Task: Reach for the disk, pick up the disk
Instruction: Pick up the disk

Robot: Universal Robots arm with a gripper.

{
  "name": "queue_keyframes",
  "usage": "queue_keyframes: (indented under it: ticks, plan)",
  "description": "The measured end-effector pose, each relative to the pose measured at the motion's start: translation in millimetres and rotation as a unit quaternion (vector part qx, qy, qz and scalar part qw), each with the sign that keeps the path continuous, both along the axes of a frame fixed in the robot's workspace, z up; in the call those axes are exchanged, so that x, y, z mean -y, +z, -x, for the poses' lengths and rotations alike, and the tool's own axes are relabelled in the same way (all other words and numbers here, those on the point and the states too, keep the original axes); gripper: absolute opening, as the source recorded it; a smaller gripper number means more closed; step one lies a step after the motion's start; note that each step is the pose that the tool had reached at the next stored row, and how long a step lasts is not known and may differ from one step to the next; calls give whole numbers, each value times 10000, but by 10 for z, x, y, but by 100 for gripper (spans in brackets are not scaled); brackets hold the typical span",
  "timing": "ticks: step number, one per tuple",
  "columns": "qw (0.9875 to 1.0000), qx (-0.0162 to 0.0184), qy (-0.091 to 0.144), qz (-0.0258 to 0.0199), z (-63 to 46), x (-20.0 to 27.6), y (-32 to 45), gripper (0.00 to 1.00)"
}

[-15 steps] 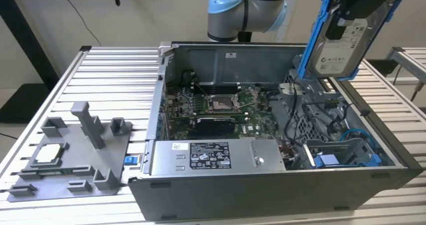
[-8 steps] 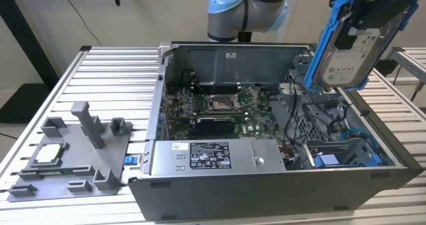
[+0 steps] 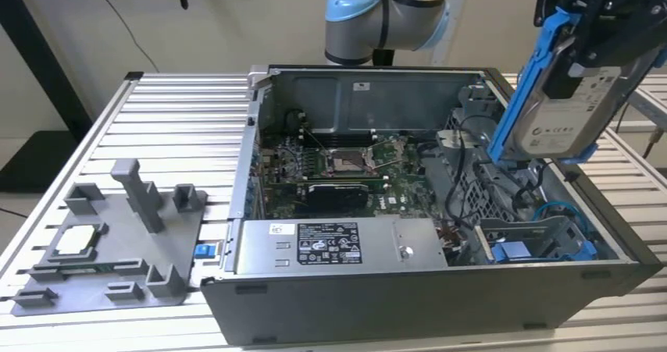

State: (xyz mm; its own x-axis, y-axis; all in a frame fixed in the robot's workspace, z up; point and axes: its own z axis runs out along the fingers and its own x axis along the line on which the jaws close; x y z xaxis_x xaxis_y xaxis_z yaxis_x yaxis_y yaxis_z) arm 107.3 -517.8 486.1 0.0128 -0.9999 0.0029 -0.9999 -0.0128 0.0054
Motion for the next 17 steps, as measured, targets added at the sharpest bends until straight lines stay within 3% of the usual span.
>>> queue_keyframes:
  ticks: [15,17]
  plan:
    - [10000,0,0,-1,0,680,-241,0]
    - [10000,0,0,-2,3,753,-277,0]
